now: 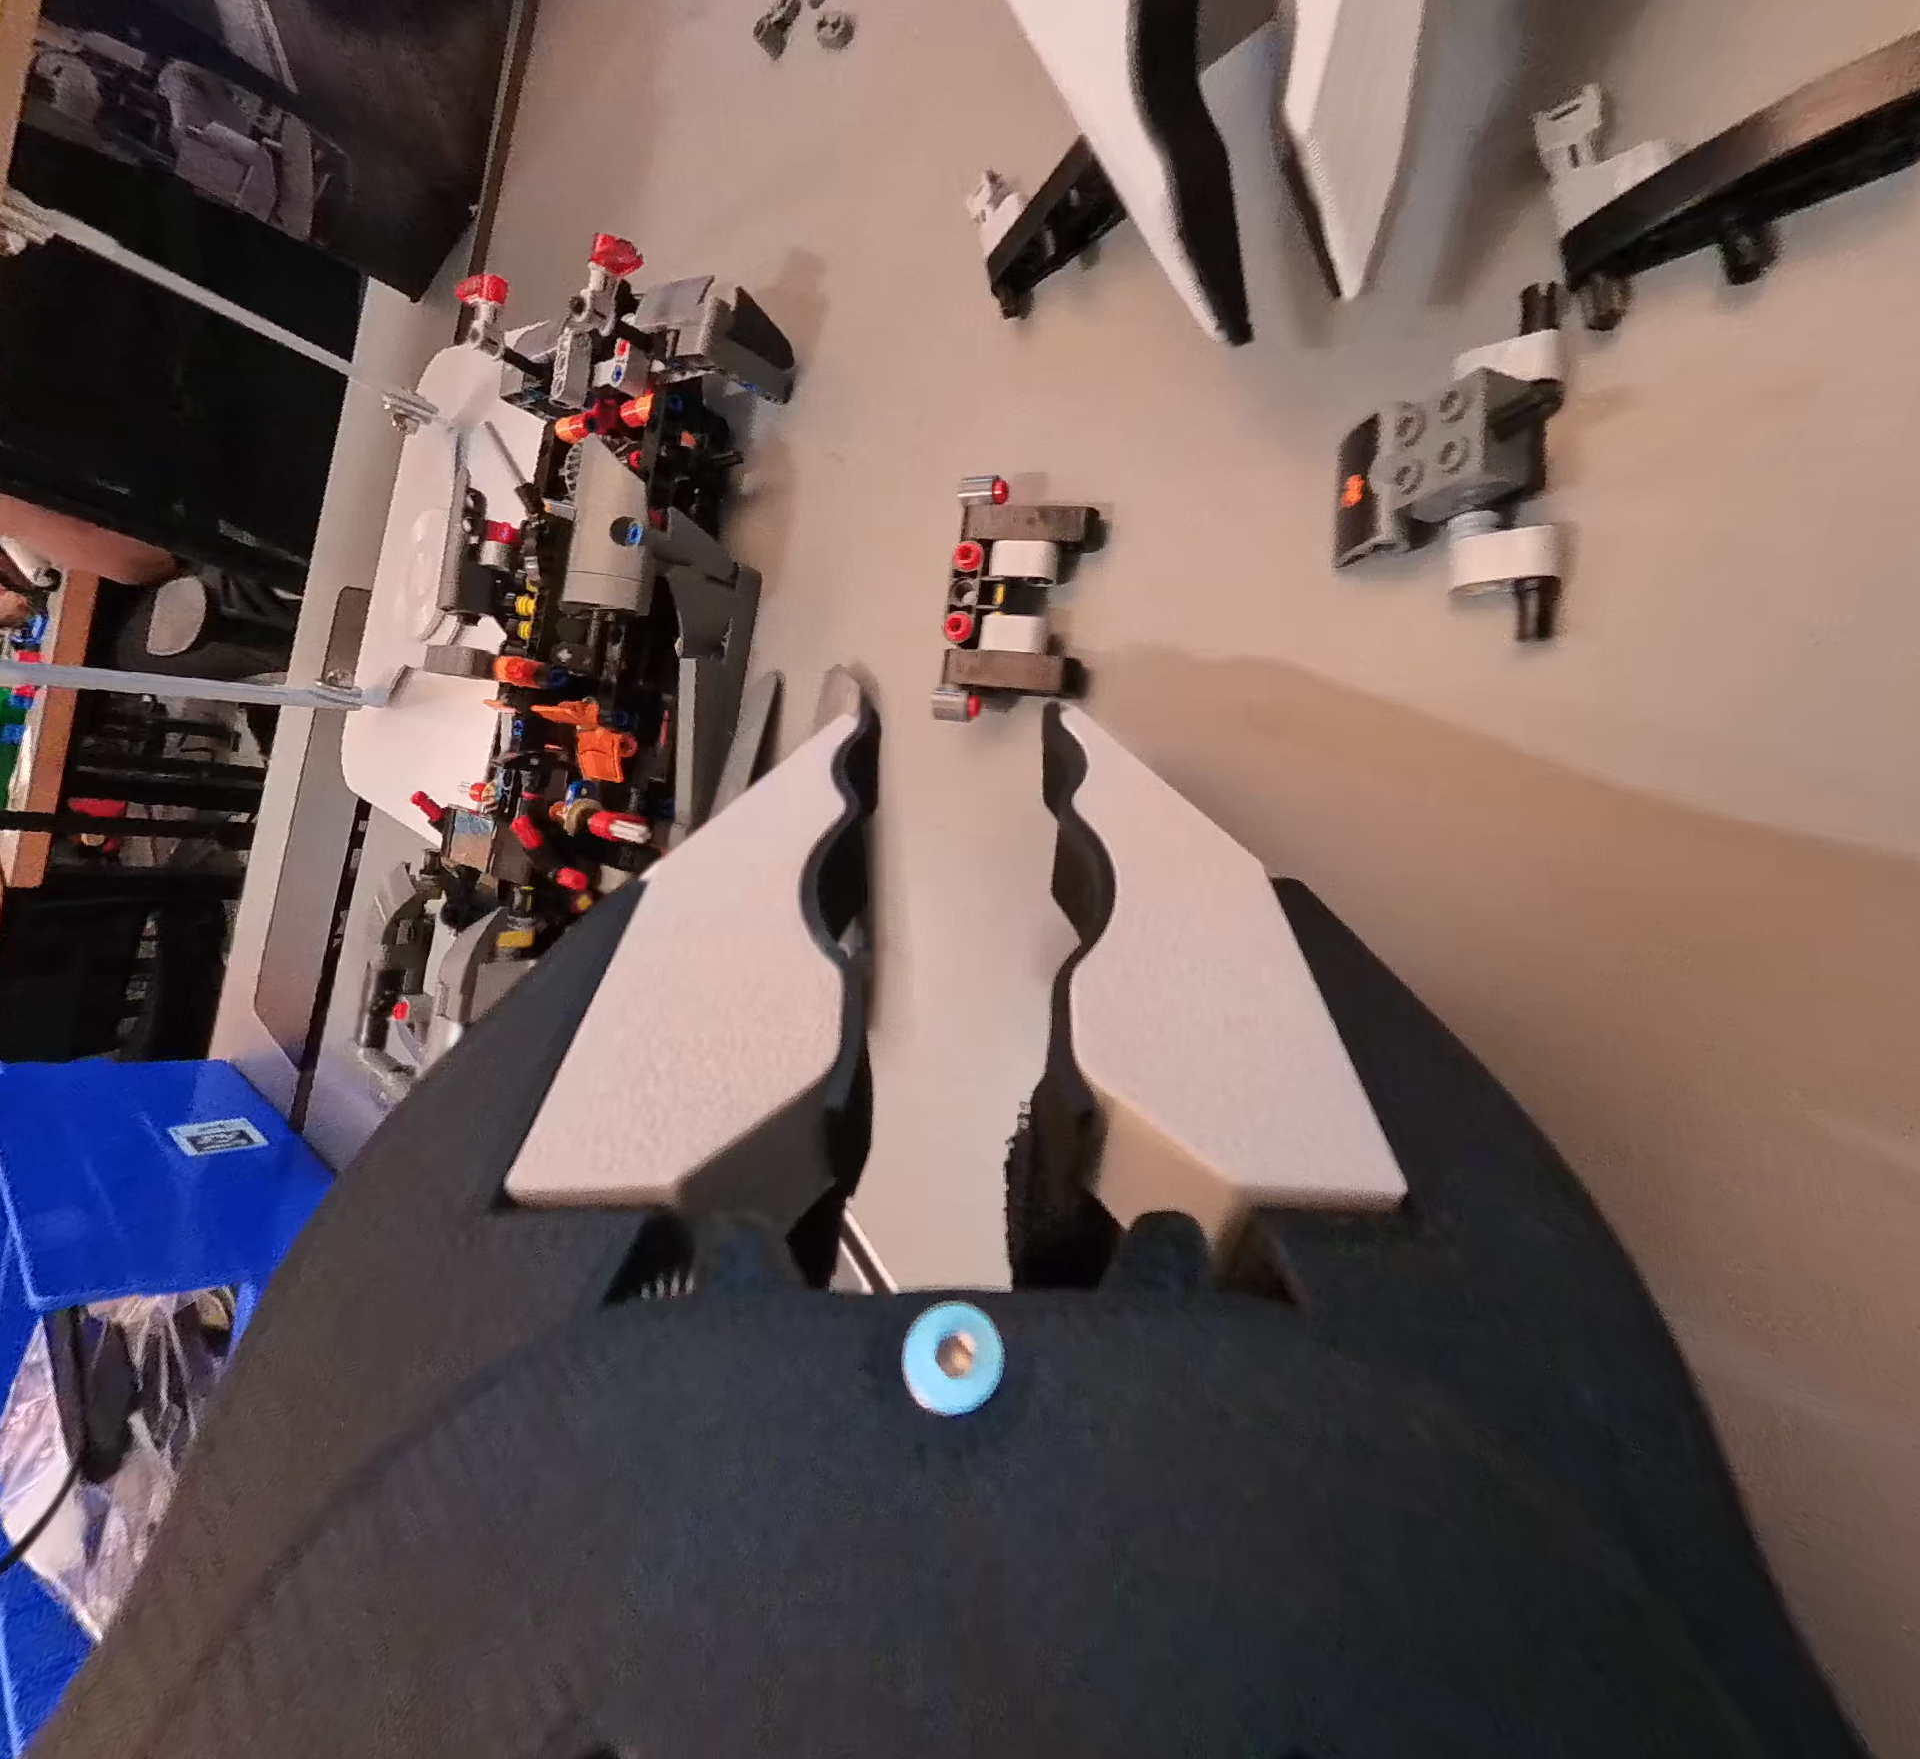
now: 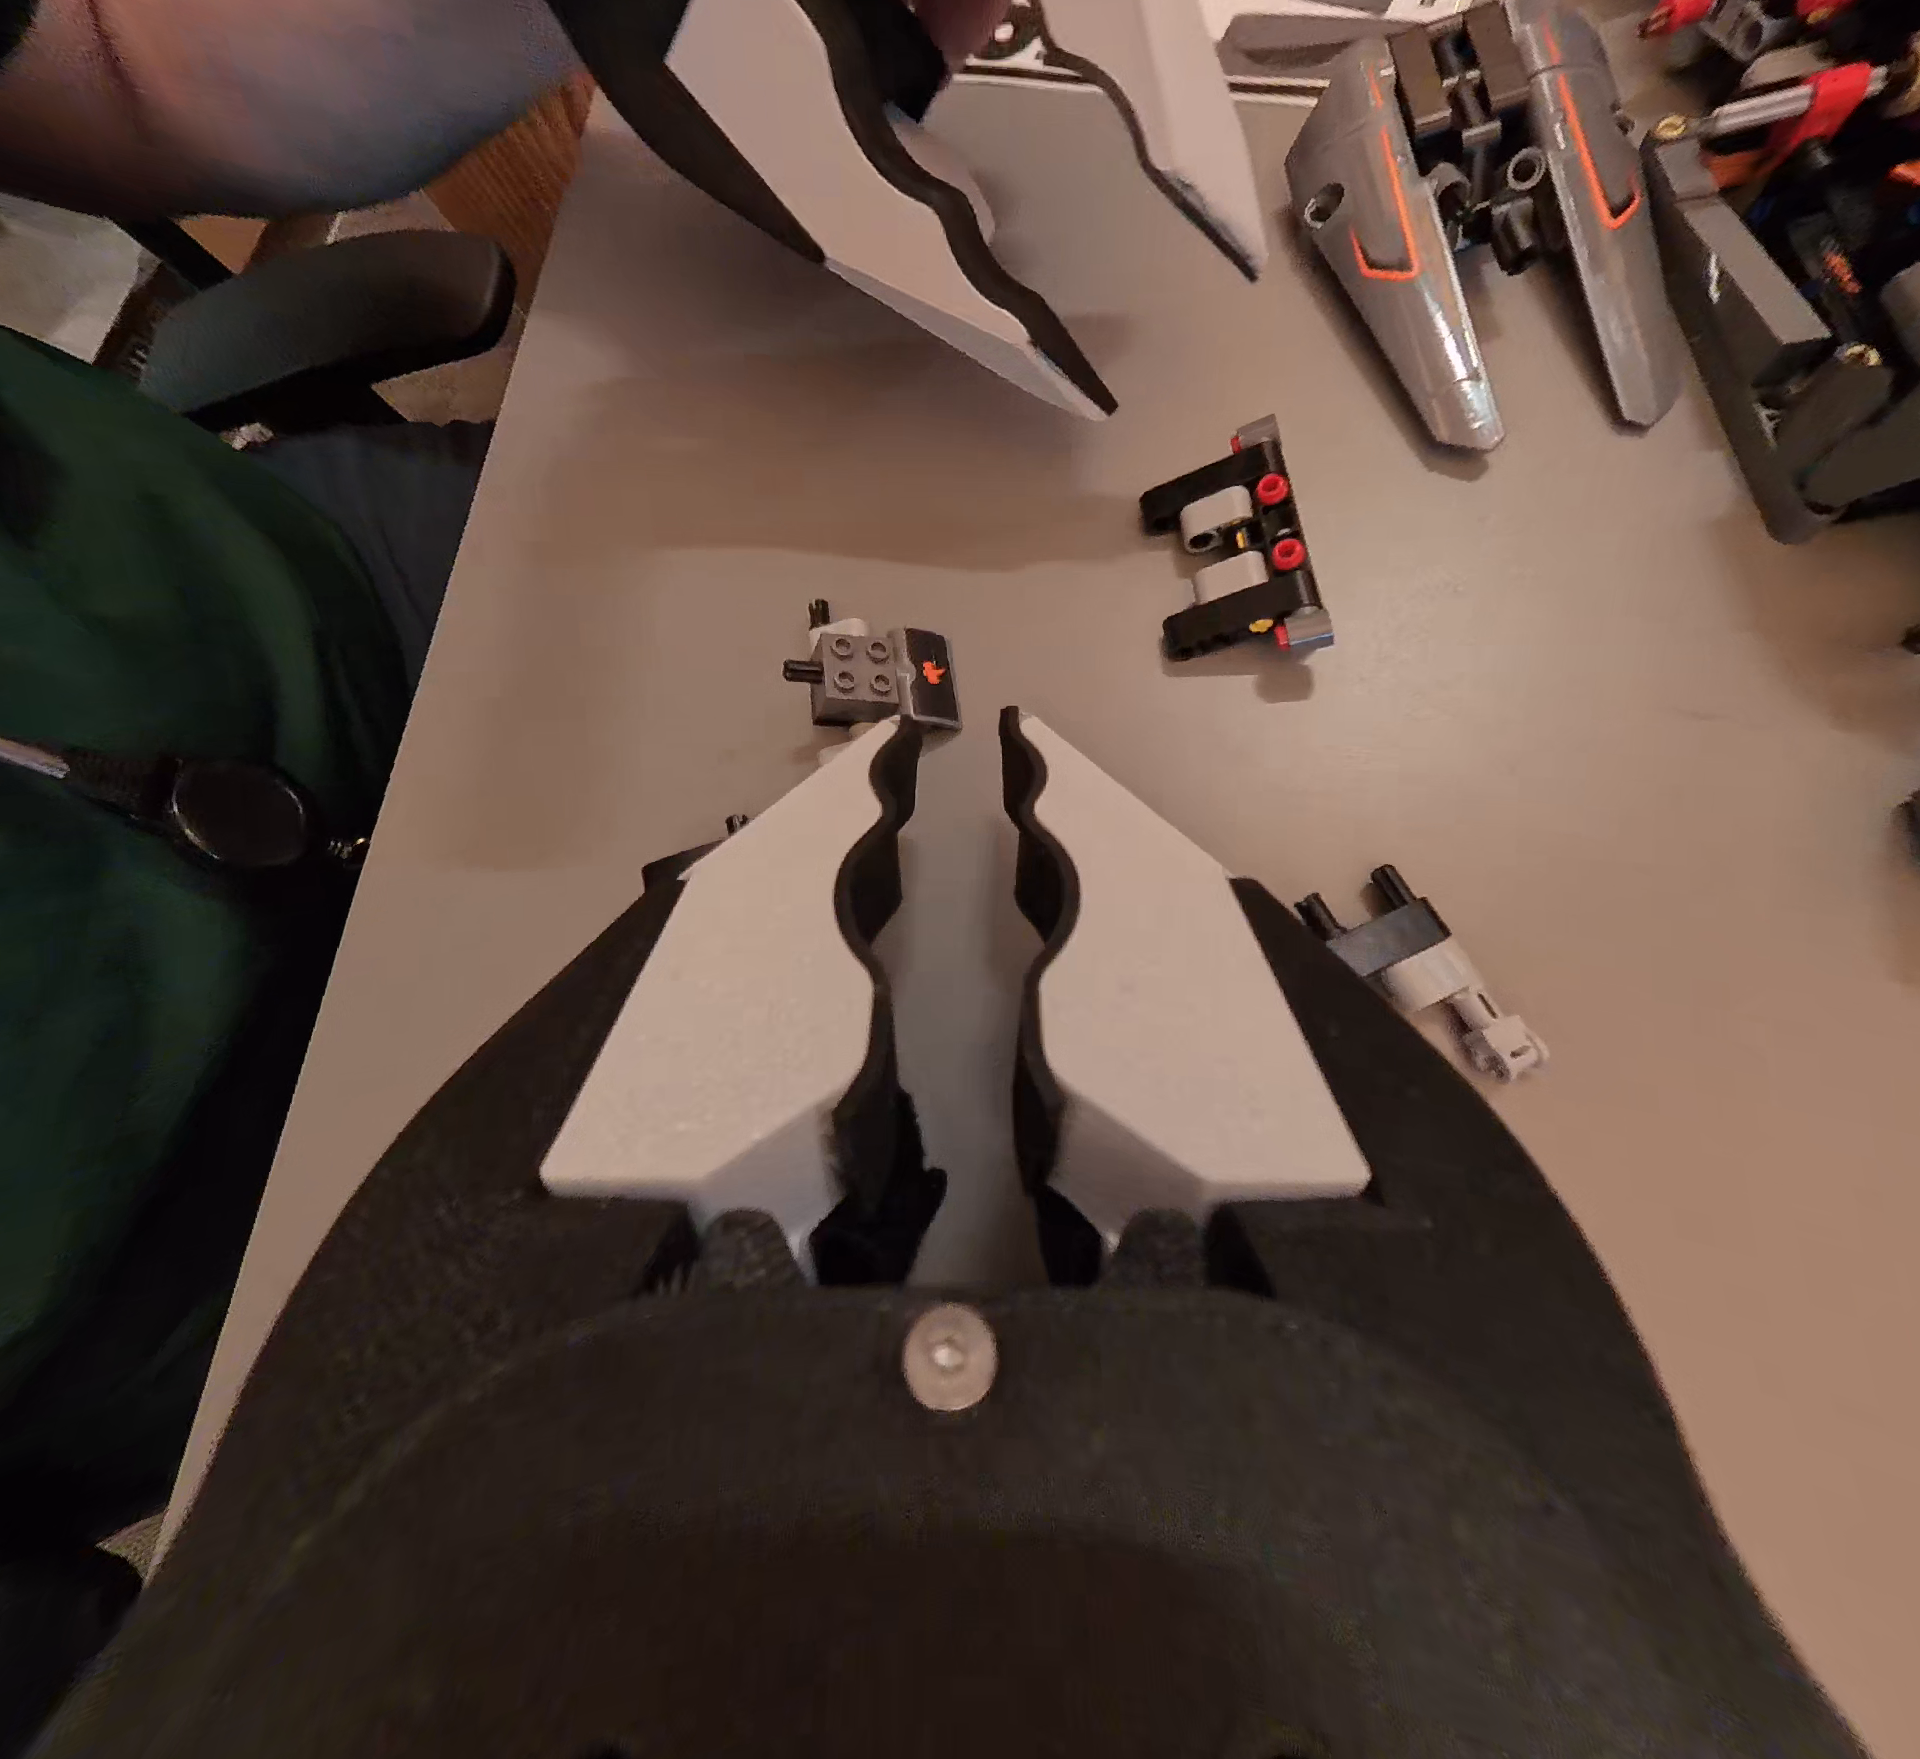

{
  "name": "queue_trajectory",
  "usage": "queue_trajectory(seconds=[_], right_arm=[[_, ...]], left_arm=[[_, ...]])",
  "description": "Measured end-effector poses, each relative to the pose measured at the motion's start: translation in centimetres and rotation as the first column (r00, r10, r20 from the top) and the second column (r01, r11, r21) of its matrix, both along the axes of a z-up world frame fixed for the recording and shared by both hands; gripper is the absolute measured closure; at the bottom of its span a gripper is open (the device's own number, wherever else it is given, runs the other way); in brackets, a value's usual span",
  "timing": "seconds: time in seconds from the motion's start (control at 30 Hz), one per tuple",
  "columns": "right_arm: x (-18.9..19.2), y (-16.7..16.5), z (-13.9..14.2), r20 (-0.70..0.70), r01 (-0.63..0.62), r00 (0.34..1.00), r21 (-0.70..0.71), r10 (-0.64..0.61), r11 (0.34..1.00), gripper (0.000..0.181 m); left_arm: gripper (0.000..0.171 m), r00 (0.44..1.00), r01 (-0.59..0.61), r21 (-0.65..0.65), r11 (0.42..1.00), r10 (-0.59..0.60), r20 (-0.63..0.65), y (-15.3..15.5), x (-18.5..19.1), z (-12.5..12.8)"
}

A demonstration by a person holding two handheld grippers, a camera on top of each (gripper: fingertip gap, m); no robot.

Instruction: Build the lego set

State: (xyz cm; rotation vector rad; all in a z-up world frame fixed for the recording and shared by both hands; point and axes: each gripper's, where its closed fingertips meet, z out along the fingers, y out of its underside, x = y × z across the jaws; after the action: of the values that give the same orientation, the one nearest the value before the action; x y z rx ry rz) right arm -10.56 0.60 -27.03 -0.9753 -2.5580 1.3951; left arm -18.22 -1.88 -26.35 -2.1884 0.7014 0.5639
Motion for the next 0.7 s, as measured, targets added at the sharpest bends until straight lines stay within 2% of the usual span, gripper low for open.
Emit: queue_trajectory(seconds=[0.27,0.7], right_arm=[[-0.1,0.5,0.4,-0.032,0.004,0.999,-0.007,-0.004,1.000,0.167],[-0.3,1.2,0.6,-0.059,0.020,0.998,0.014,-0.019,1.000,0.167]], left_arm=[[0.136,0.999,0.022,-0.030,0.999,-0.021,0.046,1.0,-0.6,-0.6],[0.135,0.996,0.019,-0.079,0.997,-0.012,0.087,0.1,-0.5,-1.6]])
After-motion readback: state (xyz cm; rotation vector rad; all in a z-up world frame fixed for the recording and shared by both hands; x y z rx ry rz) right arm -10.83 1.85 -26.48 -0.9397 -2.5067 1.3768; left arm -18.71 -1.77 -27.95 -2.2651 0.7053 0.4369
